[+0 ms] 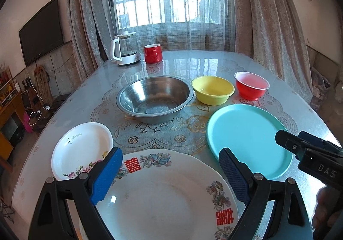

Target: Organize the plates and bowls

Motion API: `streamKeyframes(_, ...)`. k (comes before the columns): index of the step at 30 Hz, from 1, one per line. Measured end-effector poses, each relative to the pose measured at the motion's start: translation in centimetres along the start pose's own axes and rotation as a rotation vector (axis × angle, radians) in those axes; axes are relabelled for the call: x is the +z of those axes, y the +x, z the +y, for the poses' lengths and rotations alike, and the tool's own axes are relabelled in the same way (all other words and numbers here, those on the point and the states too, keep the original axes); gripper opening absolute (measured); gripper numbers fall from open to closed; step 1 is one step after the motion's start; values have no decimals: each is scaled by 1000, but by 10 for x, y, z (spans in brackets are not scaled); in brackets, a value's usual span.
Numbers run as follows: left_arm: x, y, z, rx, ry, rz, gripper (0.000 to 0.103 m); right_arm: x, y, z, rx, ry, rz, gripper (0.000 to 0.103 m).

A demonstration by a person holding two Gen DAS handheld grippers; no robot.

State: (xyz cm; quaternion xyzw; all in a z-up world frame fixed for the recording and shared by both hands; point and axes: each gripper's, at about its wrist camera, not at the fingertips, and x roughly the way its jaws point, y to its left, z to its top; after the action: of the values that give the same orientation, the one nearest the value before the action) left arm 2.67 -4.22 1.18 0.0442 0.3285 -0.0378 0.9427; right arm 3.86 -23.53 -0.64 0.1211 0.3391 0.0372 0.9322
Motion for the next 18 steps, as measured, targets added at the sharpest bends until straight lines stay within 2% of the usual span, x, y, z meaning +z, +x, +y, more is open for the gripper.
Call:
streamKeyframes(1,3,2,-1,-2,10,3,83,2,2,-9,6,30,13,77)
streamKeyframes(3,10,6,-2,-24,26,19,67,4,8,-28,11,88,39,69)
streamKeyframes(6,20,18,-6,-53,46,51,50,7,15,-56,-3,157,64,55)
streamKeyframes(9,28,30,-16,-76,86,80,42,11,23,-77,-35,194,83,48)
streamKeyframes(11,33,43,-22,-105,99,129,34,12,30,-88,-47,205,106,45)
streamKeyframes(13,37,53,-30,-137,118,164,32,13,36,-95,-58,210,118,44)
streamKeyframes(16,42,66,-44,-136,162,190,30,14,44,-103,-64,219,133,41)
streamKeyframes(18,43,77,-50,-141,175,222,25,15,49,-104,-66,212,144,38)
